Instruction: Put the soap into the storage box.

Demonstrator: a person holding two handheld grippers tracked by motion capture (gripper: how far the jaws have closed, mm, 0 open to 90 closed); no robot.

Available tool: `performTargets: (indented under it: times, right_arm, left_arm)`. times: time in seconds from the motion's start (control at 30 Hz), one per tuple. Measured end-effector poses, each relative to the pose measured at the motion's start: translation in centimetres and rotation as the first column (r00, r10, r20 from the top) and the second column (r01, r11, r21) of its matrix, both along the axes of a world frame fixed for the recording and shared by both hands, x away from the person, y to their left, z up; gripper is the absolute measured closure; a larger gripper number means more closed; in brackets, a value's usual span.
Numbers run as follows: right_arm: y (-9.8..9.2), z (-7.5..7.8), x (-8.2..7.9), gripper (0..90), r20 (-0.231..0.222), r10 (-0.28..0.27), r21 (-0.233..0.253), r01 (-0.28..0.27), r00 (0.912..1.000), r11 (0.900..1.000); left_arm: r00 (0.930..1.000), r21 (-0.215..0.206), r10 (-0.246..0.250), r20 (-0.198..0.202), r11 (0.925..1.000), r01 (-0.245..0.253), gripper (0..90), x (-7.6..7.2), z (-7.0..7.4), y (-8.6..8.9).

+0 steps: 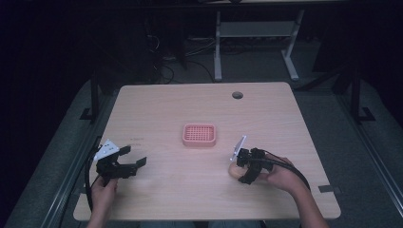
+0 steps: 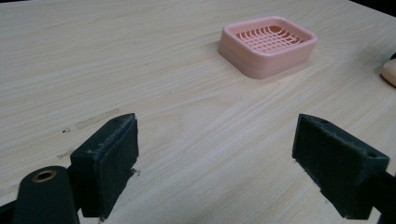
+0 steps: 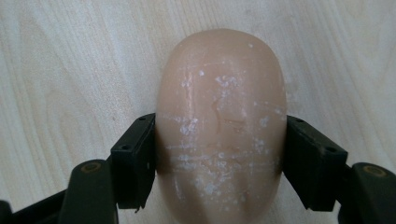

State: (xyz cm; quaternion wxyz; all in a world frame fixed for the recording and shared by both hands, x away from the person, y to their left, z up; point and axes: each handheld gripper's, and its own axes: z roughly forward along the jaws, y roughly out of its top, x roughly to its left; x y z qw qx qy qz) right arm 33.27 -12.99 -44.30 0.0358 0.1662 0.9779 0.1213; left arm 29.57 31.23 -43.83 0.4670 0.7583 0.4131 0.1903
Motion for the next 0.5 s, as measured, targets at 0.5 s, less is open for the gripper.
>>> performTargets:
  times: [0.5]
  right_arm:
    - [-0.2, 2.0, 0.2, 32.0, 0.043, -0.002, 0.046, 0.000, 0.9991, 0.999]
  left_arm:
    - [1.0000, -0.004, 0.000, 0.002, 1.0000, 0.000, 14.2, 0.0, 0.1, 0.0]
